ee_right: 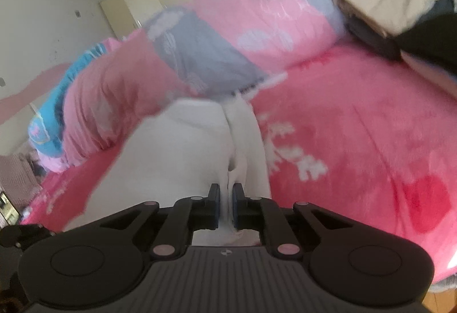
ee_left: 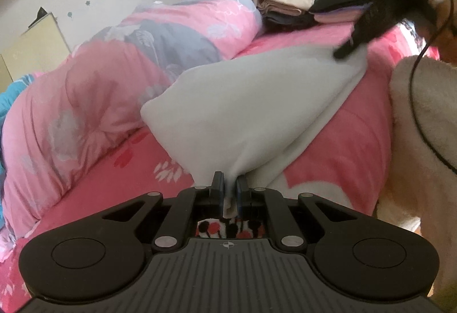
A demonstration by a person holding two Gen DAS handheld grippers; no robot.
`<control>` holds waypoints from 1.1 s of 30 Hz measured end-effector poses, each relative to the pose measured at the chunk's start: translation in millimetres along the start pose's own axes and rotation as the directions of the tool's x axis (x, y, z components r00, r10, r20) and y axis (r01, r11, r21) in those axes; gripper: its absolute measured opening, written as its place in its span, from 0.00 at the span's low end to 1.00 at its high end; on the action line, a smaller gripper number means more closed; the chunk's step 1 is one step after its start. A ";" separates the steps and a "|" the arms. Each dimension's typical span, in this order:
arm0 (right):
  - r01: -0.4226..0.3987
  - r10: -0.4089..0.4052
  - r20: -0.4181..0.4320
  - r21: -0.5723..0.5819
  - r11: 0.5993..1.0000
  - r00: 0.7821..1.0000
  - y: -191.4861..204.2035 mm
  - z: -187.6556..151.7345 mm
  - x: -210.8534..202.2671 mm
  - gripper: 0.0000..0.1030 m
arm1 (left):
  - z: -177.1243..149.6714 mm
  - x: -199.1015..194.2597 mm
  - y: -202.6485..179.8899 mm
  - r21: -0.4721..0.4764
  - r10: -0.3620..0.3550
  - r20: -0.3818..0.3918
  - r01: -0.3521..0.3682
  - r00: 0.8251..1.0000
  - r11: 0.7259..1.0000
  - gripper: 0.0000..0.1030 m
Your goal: Fold clothes
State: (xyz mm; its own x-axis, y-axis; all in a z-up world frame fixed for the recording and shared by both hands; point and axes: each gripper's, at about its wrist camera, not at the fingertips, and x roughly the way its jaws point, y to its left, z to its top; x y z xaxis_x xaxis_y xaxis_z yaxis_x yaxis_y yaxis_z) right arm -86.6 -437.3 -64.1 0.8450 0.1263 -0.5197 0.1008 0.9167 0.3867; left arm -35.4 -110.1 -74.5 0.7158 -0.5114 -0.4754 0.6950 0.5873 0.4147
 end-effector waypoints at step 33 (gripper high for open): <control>-0.096 0.099 -0.044 0.057 0.994 0.994 6.8 87.4 34.8 0.41 | 3.2 54.3 73.2 -0.483 -0.362 0.207 0.417 0.909 0.770 0.30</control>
State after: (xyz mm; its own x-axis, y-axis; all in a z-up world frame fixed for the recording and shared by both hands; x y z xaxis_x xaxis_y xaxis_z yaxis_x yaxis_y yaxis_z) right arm -10.6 -459.9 -13.0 0.8271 0.2328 -0.5116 0.0488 0.8771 0.4779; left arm 54.6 -96.9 -67.5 0.4128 -0.8073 -0.4217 0.8011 0.5421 -0.2537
